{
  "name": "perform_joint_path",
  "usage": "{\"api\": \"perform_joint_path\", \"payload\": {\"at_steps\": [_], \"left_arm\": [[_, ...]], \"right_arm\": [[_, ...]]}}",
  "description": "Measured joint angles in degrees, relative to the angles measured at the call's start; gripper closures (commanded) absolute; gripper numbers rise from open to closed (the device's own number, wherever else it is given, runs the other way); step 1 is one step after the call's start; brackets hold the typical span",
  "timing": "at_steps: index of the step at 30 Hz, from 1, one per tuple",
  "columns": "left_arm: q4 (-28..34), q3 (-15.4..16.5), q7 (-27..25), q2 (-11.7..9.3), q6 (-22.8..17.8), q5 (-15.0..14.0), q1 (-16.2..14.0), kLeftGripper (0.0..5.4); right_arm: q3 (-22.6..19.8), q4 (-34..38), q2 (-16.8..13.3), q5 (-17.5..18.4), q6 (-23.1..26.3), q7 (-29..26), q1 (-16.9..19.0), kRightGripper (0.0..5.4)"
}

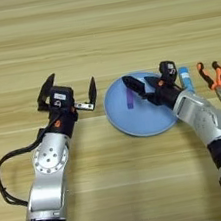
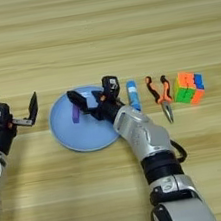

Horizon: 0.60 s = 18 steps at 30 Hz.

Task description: Move the objects on the table

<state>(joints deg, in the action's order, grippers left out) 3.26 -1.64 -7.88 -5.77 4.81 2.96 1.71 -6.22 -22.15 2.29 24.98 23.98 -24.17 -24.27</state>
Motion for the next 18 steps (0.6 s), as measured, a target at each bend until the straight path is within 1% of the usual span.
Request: {"api": "perform_joint_path", "payload": {"at_steps": [6, 12, 15, 16, 18], "left_arm": [[0.0, 0.0, 0.0, 0.0, 0.0, 0.0, 0.0, 0.0], [0.0, 0.1, 0.0, 0.0, 0.0, 0.0, 0.0, 0.0], [0.0, 0.1, 0.0, 0.0, 0.0, 0.0, 0.0, 0.0], [0.0, 0.2, 0.0, 0.0, 0.0, 0.0, 0.0, 0.0], [0.0, 0.2, 0.0, 0.0, 0.0, 0.0, 0.0, 0.0]], "right_arm": [[0.0, 0.2, 0.0, 0.0, 0.0, 0.0, 0.0, 0.02], [0.1, 1.9, 0.0, 0.0, 0.0, 0.0, 0.3, 0.02], [0.8, 4.1, -0.1, -1.6, -2.3, 0.4, 1.6, 0.02], [1.5, 6.0, -0.1, -2.9, -3.8, 1.3, 2.6, 0.02], [2.2, 8.4, -0.3, -3.9, -4.9, 1.7, 3.6, 0.02]]}}
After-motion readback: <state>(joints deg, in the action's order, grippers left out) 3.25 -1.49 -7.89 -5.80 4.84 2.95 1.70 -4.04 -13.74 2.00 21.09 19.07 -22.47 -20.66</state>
